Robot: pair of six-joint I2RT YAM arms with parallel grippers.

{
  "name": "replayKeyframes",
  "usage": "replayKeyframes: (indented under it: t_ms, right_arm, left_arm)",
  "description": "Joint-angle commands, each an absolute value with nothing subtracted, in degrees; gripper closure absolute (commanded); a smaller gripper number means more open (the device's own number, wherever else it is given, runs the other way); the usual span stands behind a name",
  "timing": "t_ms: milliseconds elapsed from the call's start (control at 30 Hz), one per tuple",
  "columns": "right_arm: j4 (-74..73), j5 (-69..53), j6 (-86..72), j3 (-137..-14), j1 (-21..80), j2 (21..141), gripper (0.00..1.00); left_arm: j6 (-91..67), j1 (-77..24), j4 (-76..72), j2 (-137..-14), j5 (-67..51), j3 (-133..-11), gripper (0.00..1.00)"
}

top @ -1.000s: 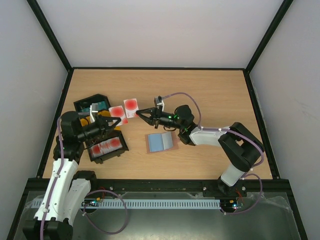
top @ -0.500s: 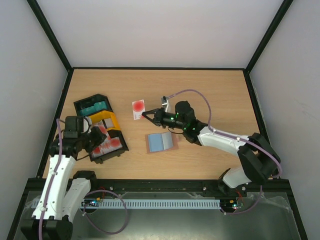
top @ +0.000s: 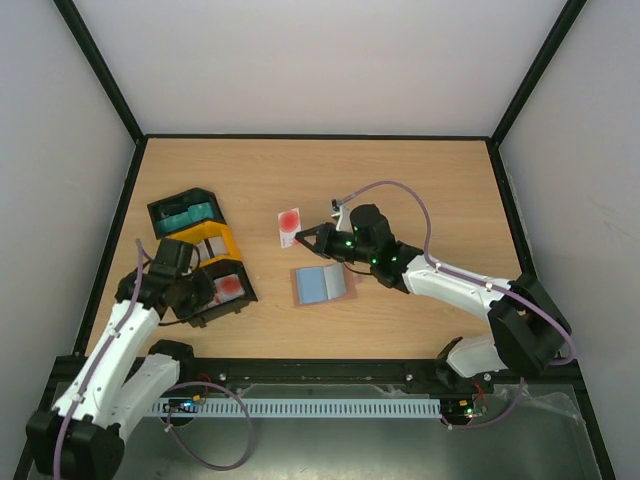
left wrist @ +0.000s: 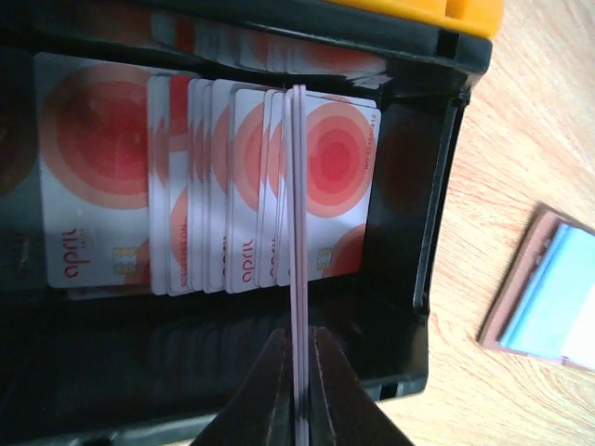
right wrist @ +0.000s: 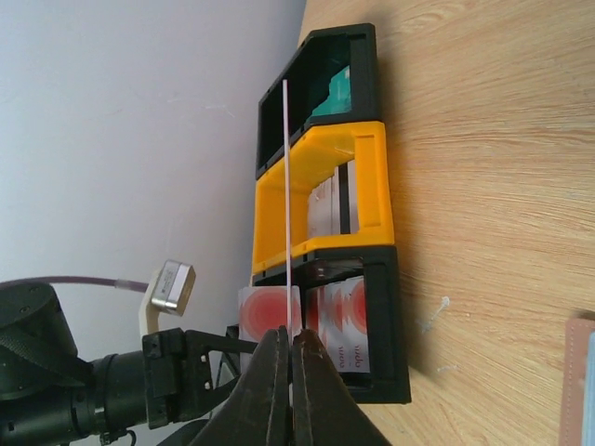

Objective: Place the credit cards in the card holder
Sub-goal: Place the credit card in the storage box.

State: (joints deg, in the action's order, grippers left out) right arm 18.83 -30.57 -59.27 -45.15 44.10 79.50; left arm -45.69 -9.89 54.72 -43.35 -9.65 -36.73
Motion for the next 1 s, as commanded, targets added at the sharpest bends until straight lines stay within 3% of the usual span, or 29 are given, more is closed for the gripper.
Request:
replayKeyframes:
  t_ms: [0, 400, 767, 967]
  right_arm:
    - [17.0, -28.9, -57.3, -44.3, 43.8, 77.6, 0.98]
    - [14.5, -27.1, -56.1, -43.2, 43.8, 75.4, 0.98]
    - [3.7, -20.4, -50.0, -43.5, 43.9, 72.9, 0.98]
    - [-4.6, -21.7, -44.4, -40.6, 43.8, 72.3, 0.98]
  left_arm:
    - [-48.4, -13.6, 48.9, -48.2, -7.0, -35.6, 0.95]
    - [-47.8, -17.3, 39.7, -55.8, -4.9, -33.1, 0.81]
    - [-45.2, -18.4, 32.9, -51.2, -14.9, -36.3, 0.49]
    - [-49.9, -26.8, 22.3, -53.0, -16.8, -38.2, 0.37]
